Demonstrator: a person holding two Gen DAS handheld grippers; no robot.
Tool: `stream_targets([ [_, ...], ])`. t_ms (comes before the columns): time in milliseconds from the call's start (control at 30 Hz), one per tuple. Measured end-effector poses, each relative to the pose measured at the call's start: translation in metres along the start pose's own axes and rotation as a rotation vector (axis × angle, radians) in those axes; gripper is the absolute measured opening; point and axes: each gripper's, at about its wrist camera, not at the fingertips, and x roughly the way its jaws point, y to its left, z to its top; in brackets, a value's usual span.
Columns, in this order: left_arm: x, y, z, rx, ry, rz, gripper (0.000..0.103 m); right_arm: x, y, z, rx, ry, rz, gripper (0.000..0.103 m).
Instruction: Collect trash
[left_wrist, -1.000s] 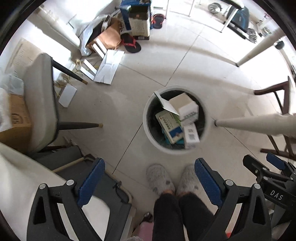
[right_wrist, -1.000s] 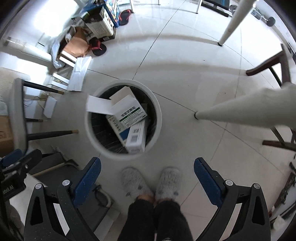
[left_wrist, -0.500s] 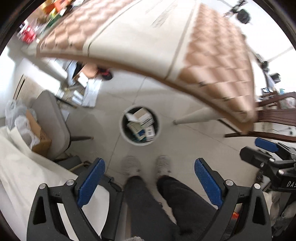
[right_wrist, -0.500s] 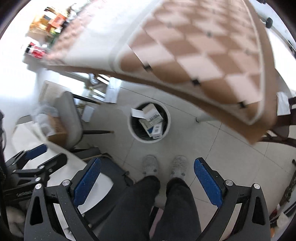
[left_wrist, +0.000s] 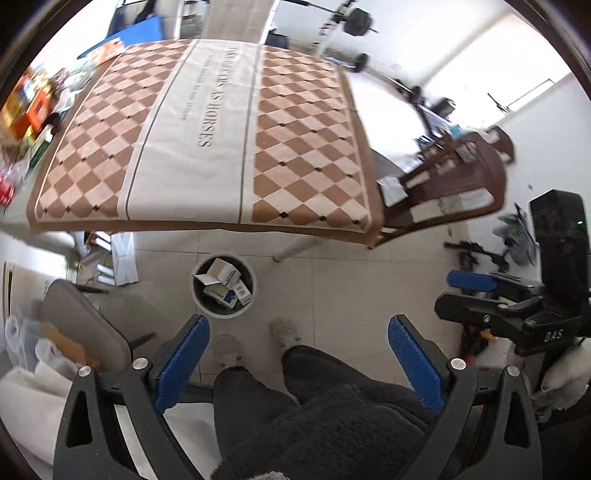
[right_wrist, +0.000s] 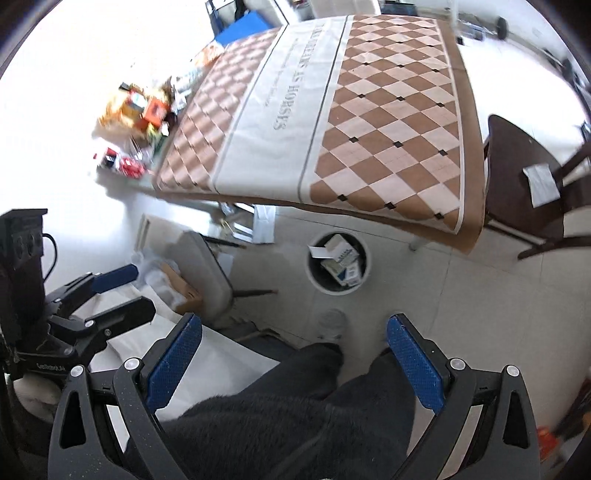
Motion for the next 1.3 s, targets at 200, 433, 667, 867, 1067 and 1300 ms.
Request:
stream_targets([
  [200,-0.028,0.005,-0.007,0.056,0.035,-0.076,0.099,-0.005,0.025,-0.035,0.11,-0.001,0.048,0.103],
  [433,-0.041,0.007,-0.018,0.064,0.038,-0.104,0.099,-0.011,0.04,-0.06,0.153,-0.02,0.08,0.103],
  [667,-0.048,0.008,-0.025,0.042,0.015,-0.114,0.099,-0.014,0.038,-0.065,0.17,-0.037,0.097,0.103],
  [867,-0.052,0.009,-0.028,0.021,-0.007,-0.113,0.103,-0.015,0.037,-0.065,0.161,-0.039,0.097,0.103],
  [1067,-0.055,0.015,-0.029,-0.002,-0.025,-0.112,0.103,-0.015,0.045,-0.061,0.146,-0.035,0.1,0.103],
  [1300,-0.06,0.015,-0.033,-0.012,-0.041,-0.123,0.103,-0.016,0.052,-0.061,0.13,-0.03,0.096,0.103],
])
